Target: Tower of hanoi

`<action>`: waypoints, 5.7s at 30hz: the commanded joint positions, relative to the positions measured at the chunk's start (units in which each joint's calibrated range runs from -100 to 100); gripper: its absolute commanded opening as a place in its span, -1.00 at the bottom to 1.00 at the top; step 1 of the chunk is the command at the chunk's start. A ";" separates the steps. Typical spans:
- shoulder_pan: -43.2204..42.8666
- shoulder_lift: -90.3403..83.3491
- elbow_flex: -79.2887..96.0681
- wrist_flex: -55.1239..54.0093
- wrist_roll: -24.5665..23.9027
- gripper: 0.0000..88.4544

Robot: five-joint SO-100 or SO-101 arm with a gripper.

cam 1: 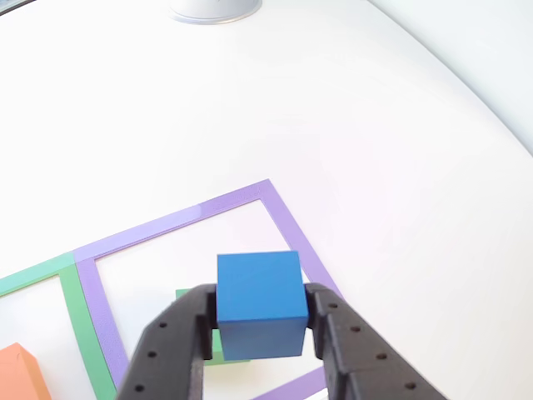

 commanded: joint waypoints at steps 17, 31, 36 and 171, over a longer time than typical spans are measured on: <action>-4.46 33.53 3.59 -49.08 0.72 -0.92; -5.13 47.41 1.04 -60.98 0.72 -0.92; -5.61 49.84 0.95 -63.17 0.72 -0.92; -28.72 9.38 15.77 -28.84 0.72 -0.01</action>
